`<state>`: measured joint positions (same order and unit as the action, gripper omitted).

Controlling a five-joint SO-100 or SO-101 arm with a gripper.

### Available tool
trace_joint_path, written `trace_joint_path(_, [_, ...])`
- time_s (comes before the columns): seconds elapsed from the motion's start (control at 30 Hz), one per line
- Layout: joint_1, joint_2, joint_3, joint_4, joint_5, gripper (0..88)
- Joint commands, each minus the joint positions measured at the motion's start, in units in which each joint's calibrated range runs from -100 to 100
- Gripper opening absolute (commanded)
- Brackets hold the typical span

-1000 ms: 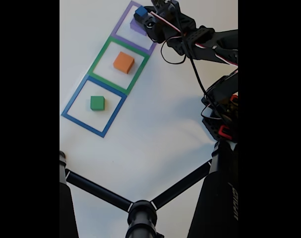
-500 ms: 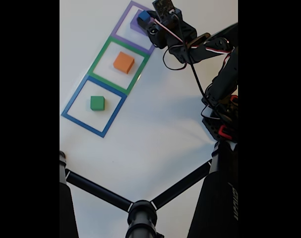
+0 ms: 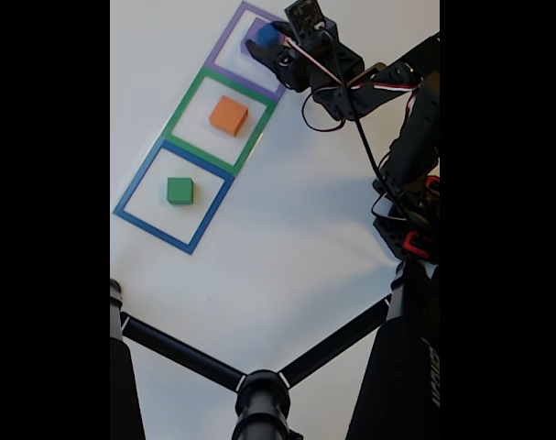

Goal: Tower of hanoi

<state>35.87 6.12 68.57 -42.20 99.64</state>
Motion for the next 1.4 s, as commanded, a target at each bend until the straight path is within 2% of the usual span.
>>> trace_joint_path(0.0, [0.6, -1.7, -0.4, -1.4, 0.4, 24.7])
trace_joint_path(0.07, [0.1, -4.2, -0.8, 0.7, 0.4, 24.5])
trace_joint_path(0.17, [0.0, -12.1, -2.1, 10.1, 0.4, 24.1])
trace_joint_path(0.23, [0.8, -19.6, -3.3, 20.6, 0.4, 23.8])
trace_joint_path(0.37, [1.0, -35.6, -9.9, 48.2, 0.4, 20.9])
trace_joint_path(0.47, [-0.2, -43.5, -17.5, 68.4, 0.4, 13.0])
trace_joint_path(0.6, [-3.7, -49.8, -24.7, 87.1, 0.4, 3.9])
trace_joint_path(0.73, [-8.0, -55.2, -29.5, 102.4, 0.4, 0.6])
trace_joint_path(1.03, [-27.2, -58.7, -47.6, 125.8, 0.4, 0.6])
trace_joint_path(1.37, [-43.8, -59.1, -54.0, 131.3, 0.4, 0.6])
